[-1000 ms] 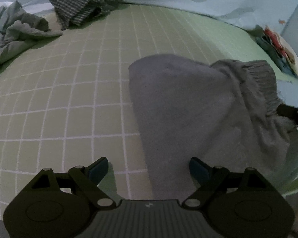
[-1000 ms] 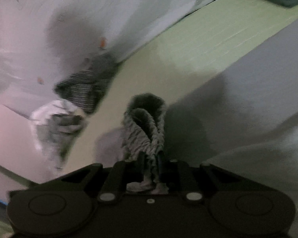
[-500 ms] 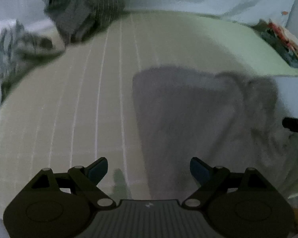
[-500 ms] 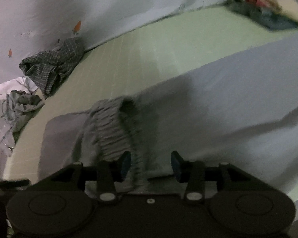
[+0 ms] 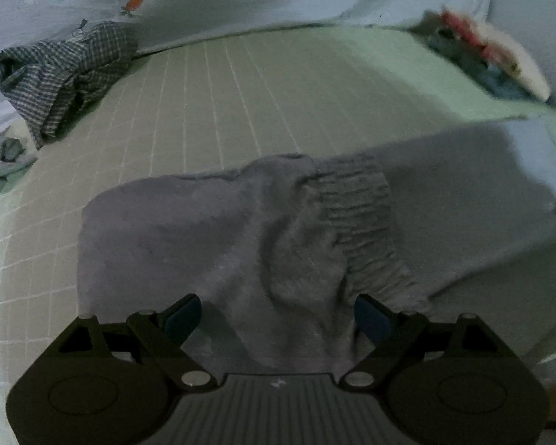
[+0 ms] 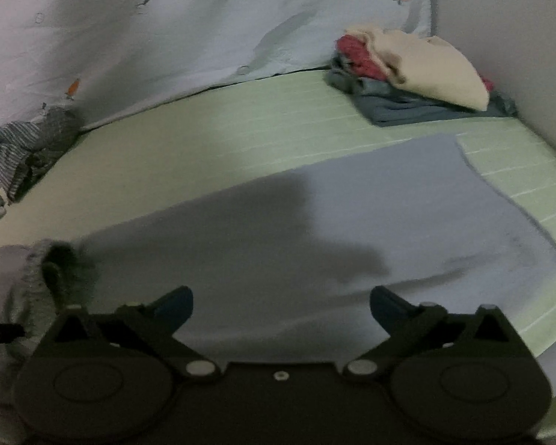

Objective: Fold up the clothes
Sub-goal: 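Open both grippers and release the folded sweatpants on the bed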

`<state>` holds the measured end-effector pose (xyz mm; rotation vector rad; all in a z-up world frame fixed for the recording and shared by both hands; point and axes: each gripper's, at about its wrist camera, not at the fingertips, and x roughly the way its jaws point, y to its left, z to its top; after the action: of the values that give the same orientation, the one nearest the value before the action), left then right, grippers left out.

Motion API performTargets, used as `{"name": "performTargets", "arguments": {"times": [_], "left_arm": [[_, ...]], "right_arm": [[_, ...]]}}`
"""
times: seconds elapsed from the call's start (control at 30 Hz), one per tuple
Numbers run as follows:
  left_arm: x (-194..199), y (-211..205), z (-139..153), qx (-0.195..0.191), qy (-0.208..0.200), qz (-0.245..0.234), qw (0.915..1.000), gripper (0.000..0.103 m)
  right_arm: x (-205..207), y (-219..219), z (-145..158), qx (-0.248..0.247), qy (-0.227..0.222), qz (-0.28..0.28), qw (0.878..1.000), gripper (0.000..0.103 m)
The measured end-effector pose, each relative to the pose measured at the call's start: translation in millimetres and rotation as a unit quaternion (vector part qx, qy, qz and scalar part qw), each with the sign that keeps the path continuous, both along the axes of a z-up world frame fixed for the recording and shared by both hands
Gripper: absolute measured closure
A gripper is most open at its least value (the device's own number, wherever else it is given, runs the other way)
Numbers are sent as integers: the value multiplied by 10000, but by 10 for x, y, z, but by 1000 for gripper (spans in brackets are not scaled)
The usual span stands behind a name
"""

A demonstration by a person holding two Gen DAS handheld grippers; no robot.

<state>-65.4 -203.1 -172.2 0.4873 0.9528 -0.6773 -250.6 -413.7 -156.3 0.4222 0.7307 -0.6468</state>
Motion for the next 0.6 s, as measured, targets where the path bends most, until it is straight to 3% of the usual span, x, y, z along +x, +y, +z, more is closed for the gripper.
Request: {"name": "performTargets", "arguments": {"times": [0.27, 0.43, 0.6], "left_arm": [[49, 69, -168, 123, 256, 1057, 9940, 0], [60, 109, -168, 68, 327, 1391, 9897, 0], [56, 107, -144, 99, 415, 1654, 9853, 0]], "right_arm": [[-536, -720, -134, -231, 57, -803, 9965, 0], [-846, -1125, -268, -231, 150, -1373, 9902, 0], [-1002, -1377, -393, -202, 254, -1553, 9873, 0]]}}
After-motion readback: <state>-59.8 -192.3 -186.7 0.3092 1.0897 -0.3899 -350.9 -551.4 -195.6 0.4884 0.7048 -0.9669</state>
